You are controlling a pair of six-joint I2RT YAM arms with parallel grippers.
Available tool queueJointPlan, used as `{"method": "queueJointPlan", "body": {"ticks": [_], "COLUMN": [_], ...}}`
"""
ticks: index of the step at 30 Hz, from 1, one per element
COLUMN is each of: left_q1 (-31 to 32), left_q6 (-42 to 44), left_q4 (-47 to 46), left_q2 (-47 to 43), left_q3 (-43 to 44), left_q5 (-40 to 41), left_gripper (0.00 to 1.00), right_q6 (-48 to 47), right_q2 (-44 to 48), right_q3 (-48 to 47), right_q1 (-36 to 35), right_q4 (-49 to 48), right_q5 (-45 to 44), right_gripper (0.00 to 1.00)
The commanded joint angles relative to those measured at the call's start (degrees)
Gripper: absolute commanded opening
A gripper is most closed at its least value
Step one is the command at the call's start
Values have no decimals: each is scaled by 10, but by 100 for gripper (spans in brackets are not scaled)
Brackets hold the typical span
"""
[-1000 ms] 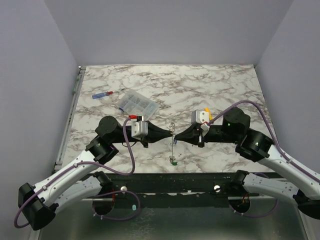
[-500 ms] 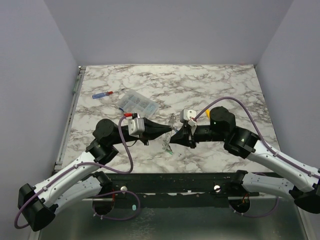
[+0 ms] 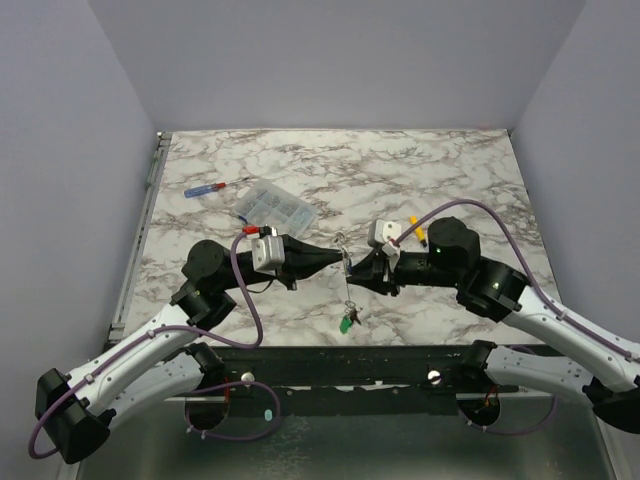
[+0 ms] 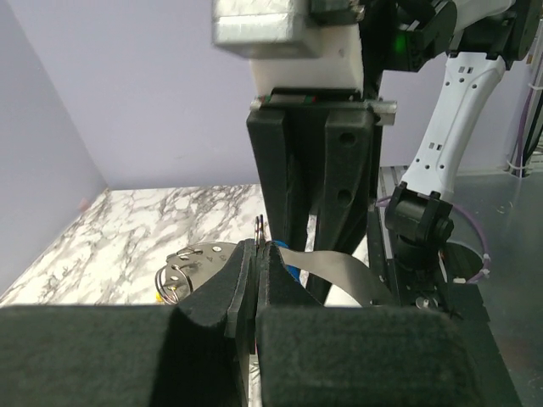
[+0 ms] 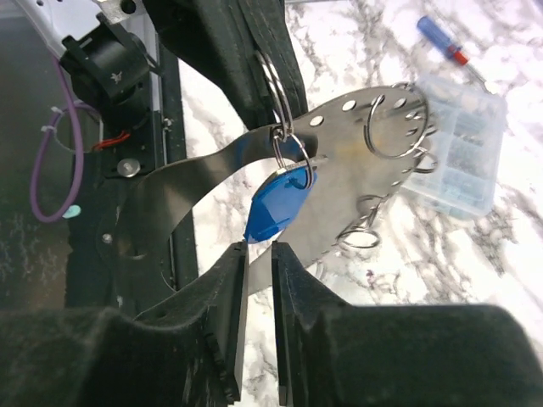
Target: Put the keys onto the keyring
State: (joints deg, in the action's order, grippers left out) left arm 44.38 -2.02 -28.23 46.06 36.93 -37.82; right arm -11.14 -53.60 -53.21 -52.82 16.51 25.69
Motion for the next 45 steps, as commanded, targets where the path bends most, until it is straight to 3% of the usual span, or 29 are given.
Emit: {"method": "queueJointPlan", "body": {"ticks": [1, 4, 14, 35, 45], "left_q1": [-1, -2, -2, -4, -5], "left_q6": [-5, -6, -14, -14, -14], "left_q4": [-32, -32, -38, -40, -40], "left_q2": [-6, -3, 5, 3, 3], "left_q3": [-4, -3, 0, -3, -3], "left_q5": [-2, -14, -44, -48, -49], "left_gripper": [0, 0, 0, 0, 0], "right_q6": [-32, -44, -59, -59, -55], "right_q2": [40, 60, 74, 40, 25], "right_q3": [-38, -53, -46, -59, -56], "right_q1": [-2, -2, -2, -2, -2], "right_q4": [50, 65, -24, -53, -66], "right_q5": [-44, -62, -46, 26, 36], "right_gripper": [32, 40, 44, 38, 30]}}
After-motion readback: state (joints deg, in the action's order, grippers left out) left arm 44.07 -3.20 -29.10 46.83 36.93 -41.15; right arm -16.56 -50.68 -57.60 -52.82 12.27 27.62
